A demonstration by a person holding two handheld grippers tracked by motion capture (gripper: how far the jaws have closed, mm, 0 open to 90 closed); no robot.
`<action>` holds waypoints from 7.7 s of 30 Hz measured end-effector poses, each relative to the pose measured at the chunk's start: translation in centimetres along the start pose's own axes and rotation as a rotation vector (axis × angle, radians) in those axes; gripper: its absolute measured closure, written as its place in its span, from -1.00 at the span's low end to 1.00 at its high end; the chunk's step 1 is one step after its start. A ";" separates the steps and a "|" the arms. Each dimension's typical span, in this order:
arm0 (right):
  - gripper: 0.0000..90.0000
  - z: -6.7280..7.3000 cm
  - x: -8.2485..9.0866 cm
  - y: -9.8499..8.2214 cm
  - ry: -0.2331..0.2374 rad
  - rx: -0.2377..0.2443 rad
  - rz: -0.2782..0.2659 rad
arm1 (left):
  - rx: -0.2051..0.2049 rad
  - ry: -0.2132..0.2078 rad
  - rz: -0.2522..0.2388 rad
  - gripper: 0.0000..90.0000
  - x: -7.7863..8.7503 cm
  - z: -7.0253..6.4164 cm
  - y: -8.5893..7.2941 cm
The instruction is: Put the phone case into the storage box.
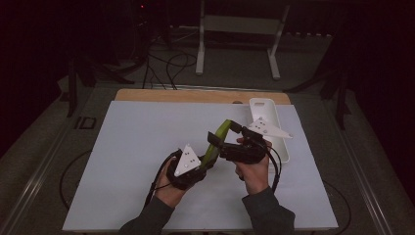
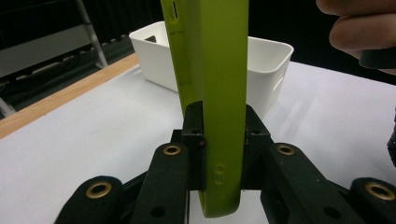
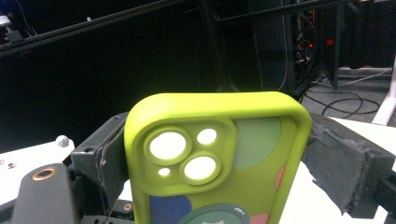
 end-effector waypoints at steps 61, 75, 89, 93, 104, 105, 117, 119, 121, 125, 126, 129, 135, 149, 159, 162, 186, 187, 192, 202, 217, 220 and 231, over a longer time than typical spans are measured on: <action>-0.62 -0.2 0.1 -0.5 -0.053 0.005 0.031 | 0.028 0.082 0.031 -0.55 0.2 0.9 0.0; -0.62 0.0 -0.1 -0.5 -0.087 0.040 0.034 | 0.039 0.090 0.049 -0.86 0.3 1.1 -0.1; -0.62 0.0 -0.2 -0.6 -0.134 0.080 0.044 | 0.042 0.105 0.053 -0.90 0.6 1.6 -0.2; -0.62 0.0 -0.3 -0.5 -0.141 0.081 0.044 | 0.042 0.106 0.053 -0.90 0.8 1.7 -0.3; -0.62 -0.2 -0.3 -0.4 -0.152 0.084 0.046 | 0.047 0.123 0.052 -0.91 1.4 2.3 -0.6; -0.62 -0.3 -0.3 -0.4 -0.155 0.084 0.046 | 0.051 0.129 0.051 -0.91 1.6 2.4 -0.6; -0.62 -0.6 -0.3 -0.4 -0.173 0.079 0.049 | 0.049 0.134 0.056 -0.91 2.1 2.8 -0.9; -0.62 -0.7 -0.3 -0.4 -0.175 0.081 0.049 | 0.051 0.133 0.056 -0.91 2.2 2.8 -0.9; -0.62 -0.8 -0.2 -0.3 -0.179 0.082 0.050 | 0.052 0.136 0.055 -0.91 2.3 2.9 -0.9; -0.62 -1.0 -0.2 -0.3 -0.185 0.078 0.049 | 0.055 0.137 0.053 -0.91 2.4 2.9 -0.9; -0.62 -1.1 -0.1 -0.3 -0.187 0.075 0.051 | 0.053 0.139 0.055 -0.91 2.4 2.9 -0.9; -0.62 -1.2 -0.1 -0.2 -0.189 0.073 0.050 | 0.054 0.140 0.053 -0.91 2.4 3.0 -0.9; -0.62 -1.5 0.0 -0.1 -0.201 0.071 0.049 | 0.051 0.139 0.055 -0.91 2.5 3.0 -1.0; -0.62 -2.3 0.4 0.5 -0.231 0.078 0.044 | 0.058 0.146 0.053 -0.92 3.0 3.4 -1.1; -0.62 -2.6 0.5 1.0 -0.261 0.106 0.037 | 0.067 0.149 0.054 -0.92 3.5 3.8 -1.4; -0.62 -2.8 0.6 1.1 -0.267 0.106 0.036 | 0.067 0.149 0.054 -0.91 3.6 3.8 -1.4; -0.62 -4.1 0.7 1.7 -0.317 0.125 0.041 | 0.086 0.168 0.050 -0.91 5.0 4.8 -2.0; -0.62 -4.2 0.7 1.8 -0.319 0.122 0.040 | 0.088 0.171 0.049 -0.91 5.0 4.8 -2.0; -0.62 -4.5 0.8 2.1 -0.330 0.124 0.038 | 0.097 0.180 0.047 -0.91 5.4 5.1 -2.1; -0.62 -5.1 1.1 2.8 -0.348 0.118 0.022 | 0.105 0.192 0.044 -0.91 6.1 5.6 -2.5; -0.62 -6.1 1.4 3.7 -0.384 0.136 0.017 | 0.121 0.196 0.031 -0.91 7.2 6.2 -3.1; -0.62 -6.2 1.3 3.8 -0.391 0.136 0.019 | 0.123 0.199 0.030 -0.92 7.4 6.4 -3.2; -0.62 -7.0 1.2 4.0 -0.416 0.141 0.025 | 0.142 0.212 0.029 -0.93 8.2 6.9 -4.0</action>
Point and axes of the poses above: each handheld gripper's, and its own axes: x roughly backward along the jaws, y roughly out of its top, z roughly to its left, the point moved 6 cm from there along -x, roughly forward along the jaws, and after that the axes turned 6 degrees about -y, right-handed, at the moved point
